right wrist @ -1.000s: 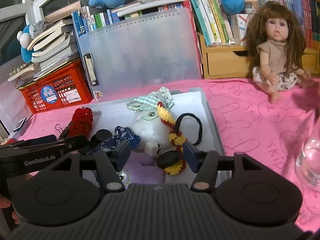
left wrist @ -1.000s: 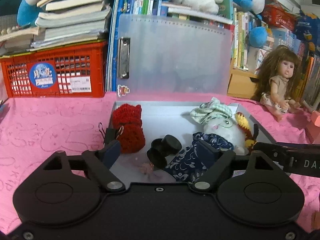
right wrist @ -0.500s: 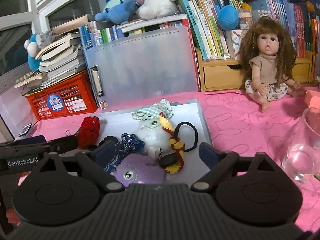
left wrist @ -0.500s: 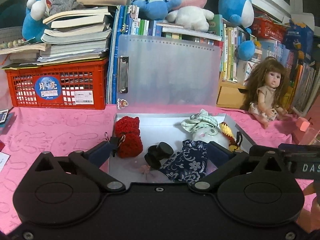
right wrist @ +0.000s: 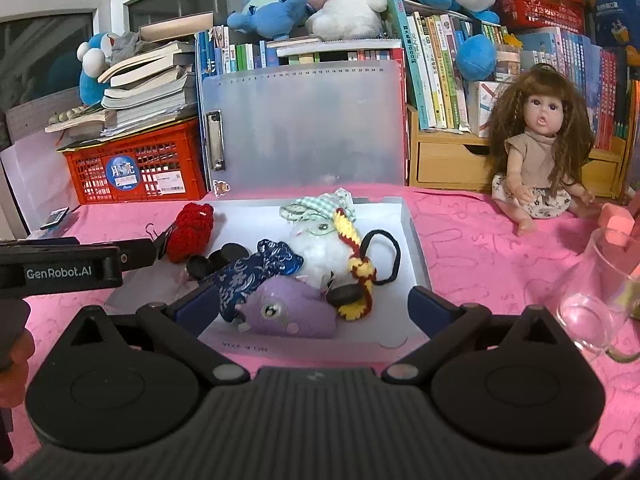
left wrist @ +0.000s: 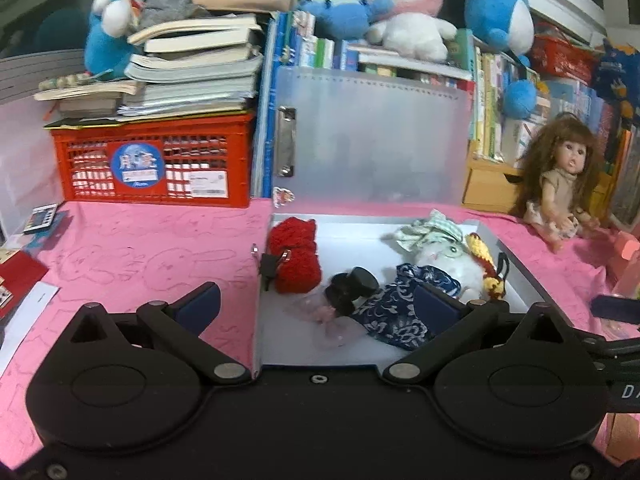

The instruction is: Organize objects

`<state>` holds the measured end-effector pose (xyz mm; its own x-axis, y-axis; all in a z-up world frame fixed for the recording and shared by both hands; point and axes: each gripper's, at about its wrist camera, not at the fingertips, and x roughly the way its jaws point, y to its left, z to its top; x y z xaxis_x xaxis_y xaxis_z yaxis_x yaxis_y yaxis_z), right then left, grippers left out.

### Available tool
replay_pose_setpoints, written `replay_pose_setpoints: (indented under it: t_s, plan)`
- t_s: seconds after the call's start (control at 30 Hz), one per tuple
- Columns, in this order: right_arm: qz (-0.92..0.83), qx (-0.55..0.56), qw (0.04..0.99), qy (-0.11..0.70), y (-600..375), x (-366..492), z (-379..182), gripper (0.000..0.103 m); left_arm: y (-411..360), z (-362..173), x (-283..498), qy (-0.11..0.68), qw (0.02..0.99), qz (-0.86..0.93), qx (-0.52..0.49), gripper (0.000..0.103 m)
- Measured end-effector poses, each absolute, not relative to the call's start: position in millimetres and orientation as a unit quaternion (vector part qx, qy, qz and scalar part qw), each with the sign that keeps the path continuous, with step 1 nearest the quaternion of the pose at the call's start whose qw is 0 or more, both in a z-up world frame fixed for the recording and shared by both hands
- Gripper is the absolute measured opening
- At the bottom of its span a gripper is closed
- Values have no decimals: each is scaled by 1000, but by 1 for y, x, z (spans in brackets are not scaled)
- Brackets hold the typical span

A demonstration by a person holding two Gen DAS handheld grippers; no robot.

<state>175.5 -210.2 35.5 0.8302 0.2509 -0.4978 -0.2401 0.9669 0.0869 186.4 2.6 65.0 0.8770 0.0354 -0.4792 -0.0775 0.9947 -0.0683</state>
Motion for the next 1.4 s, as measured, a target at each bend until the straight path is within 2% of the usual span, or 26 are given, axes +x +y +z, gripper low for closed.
replay_pose_setpoints:
  t_s: [0.27,0.6,1.4]
  plan:
    - [118,28,956,266,-215,164,27,103,3,60,166,241,969,31,-35,103]
    - [108,10,959,262,-208,147,12,103,3,36,148,277,960,27,-35,103]
    - [96,-1,952,289,-201,141,-22,103,0,-5,141,317,948,36,-13,103]
